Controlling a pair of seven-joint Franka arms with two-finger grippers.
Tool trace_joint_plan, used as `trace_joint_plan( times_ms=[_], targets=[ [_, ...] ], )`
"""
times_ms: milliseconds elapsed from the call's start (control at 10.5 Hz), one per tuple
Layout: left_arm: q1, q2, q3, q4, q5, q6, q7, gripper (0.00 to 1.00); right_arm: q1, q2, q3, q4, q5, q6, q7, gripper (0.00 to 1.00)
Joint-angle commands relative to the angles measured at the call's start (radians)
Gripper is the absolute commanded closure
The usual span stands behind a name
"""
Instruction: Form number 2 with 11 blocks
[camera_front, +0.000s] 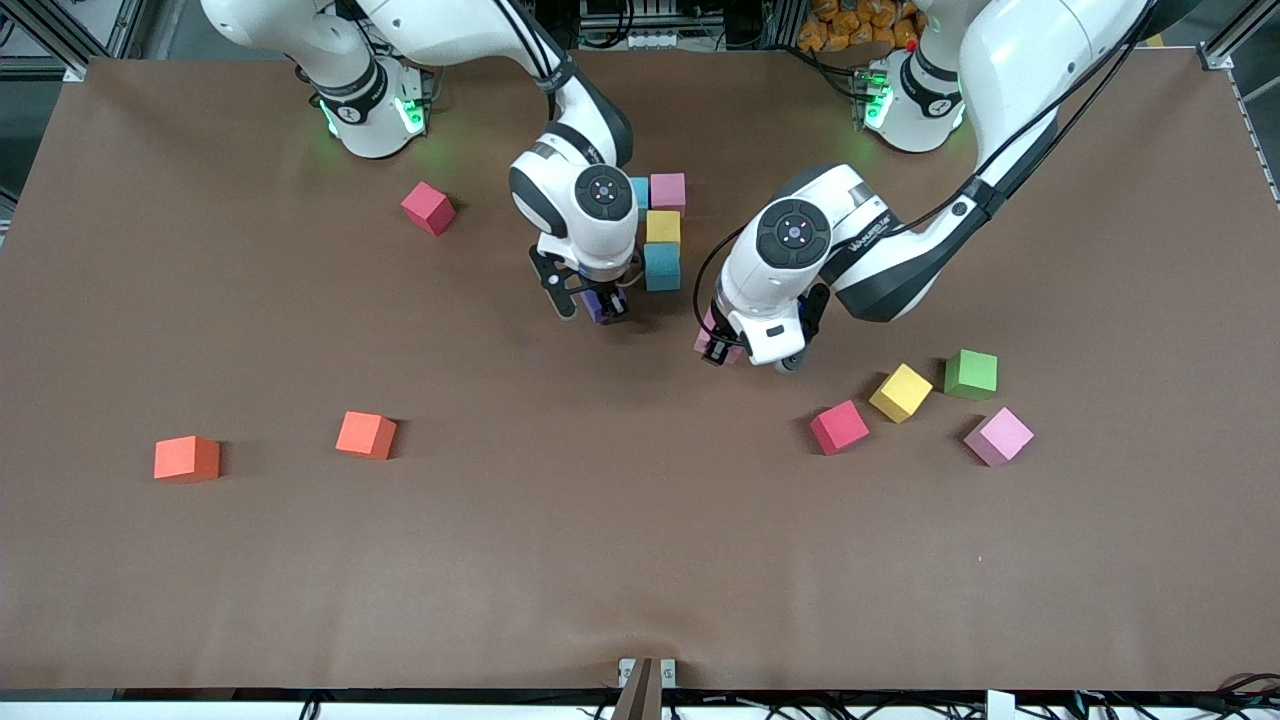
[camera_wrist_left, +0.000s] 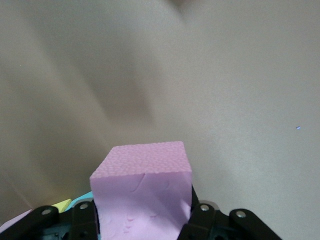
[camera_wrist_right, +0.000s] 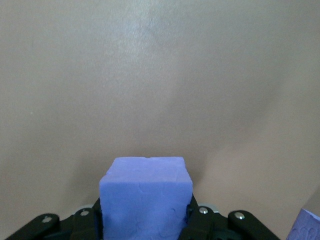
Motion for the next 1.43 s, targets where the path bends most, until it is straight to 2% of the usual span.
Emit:
trace_joint_plan(
  times_ms=[0, 287, 574, 860, 1052, 1338],
  targets=[
    [0.01, -0.008, -0.006, -0.007, -0.027, -0.007, 0.03, 0.56, -0.011, -0.044, 0.01, -0.048, 0.009, 0.0, 0.011, 1.0],
    [0.005, -0.008, -0.006, -0.009, -0.027, -0.008, 0.036, 0.57, -0.128, -0.115, 0.01, -0.074, 0.009, -0.037, -0.155, 1.0],
    [0.007, -0.008, -0.006, -0.009, -0.027, -0.008, 0.039, 0.57, -0.239, -0.118, 0.008, -0.065, 0.009, -0.046, -0.334, 1.0],
    [-0.001, -0.002, -0.006, -0.007, -0.029, -0.007, 0.026, 0.57, -0.374, -0.103, 0.01, 0.018, 0.027, -0.114, -0.55, 1.0],
    [-0.032, -0.002, -0.008, -0.007, -0.062, -0.004, -0.049, 0.57, -0.435, -0.095, 0.007, 0.03, 0.091, -0.114, -0.717, 1.0],
    [-0.113, 0.008, -0.008, -0.007, -0.063, 0.008, -0.232, 0.57, -0.48, -0.089, 0.008, 0.029, 0.096, -0.115, -0.839, 1.0]
  ],
)
